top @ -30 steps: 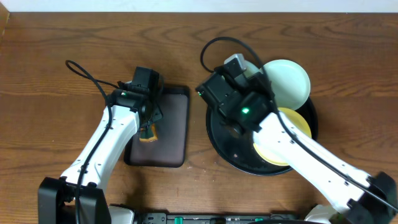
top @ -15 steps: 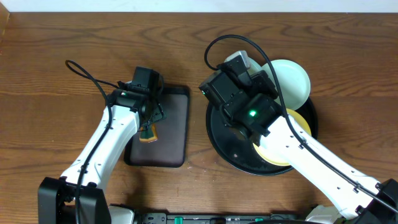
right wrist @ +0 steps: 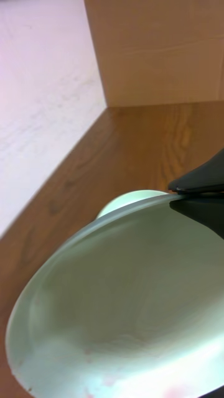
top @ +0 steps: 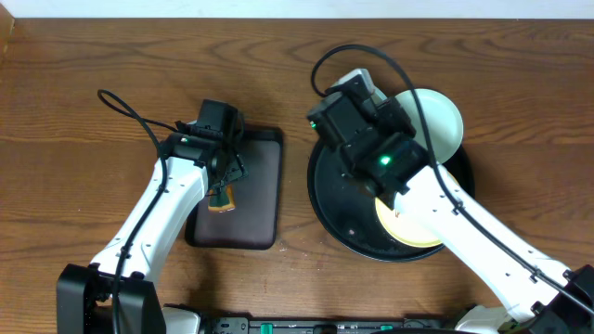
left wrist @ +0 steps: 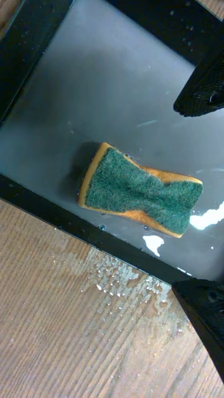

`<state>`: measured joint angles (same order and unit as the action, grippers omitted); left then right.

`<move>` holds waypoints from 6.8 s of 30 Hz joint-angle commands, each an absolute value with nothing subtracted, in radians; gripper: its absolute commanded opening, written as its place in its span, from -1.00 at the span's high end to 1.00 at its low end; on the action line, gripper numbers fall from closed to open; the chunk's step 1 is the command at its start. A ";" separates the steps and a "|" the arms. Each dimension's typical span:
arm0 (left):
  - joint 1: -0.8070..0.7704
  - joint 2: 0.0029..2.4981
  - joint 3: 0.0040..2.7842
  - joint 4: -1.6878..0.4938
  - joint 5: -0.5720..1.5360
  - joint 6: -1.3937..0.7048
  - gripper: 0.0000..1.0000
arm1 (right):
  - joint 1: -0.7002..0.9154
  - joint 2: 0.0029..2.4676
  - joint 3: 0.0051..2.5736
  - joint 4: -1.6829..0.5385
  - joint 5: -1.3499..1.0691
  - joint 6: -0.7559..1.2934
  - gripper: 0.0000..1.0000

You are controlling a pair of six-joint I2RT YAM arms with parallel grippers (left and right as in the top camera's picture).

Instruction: Clean dirty plates on tray and stack at the side

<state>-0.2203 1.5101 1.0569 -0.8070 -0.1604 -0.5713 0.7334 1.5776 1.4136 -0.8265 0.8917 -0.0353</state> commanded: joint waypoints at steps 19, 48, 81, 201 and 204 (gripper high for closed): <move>-0.217 1.512 1.051 -0.810 -0.169 -0.565 -0.68 | 0.611 1.568 1.417 -0.870 0.662 0.143 0.98; -0.217 1.512 1.051 -0.810 -0.169 -0.565 -0.68 | -0.757 1.766 1.378 -0.893 -0.042 0.431 0.97; -0.217 1.512 1.051 -0.810 -0.169 -0.565 -0.69 | -0.073 1.616 1.147 -0.986 0.173 0.355 -0.04; -0.226 1.641 0.892 -0.600 0.091 -0.430 0.85 | 0.182 1.682 0.882 -0.567 -0.110 0.209 0.98; -0.226 1.622 0.930 -0.607 0.087 -0.389 0.44 | 0.182 1.682 0.882 -0.567 -0.110 0.209 0.98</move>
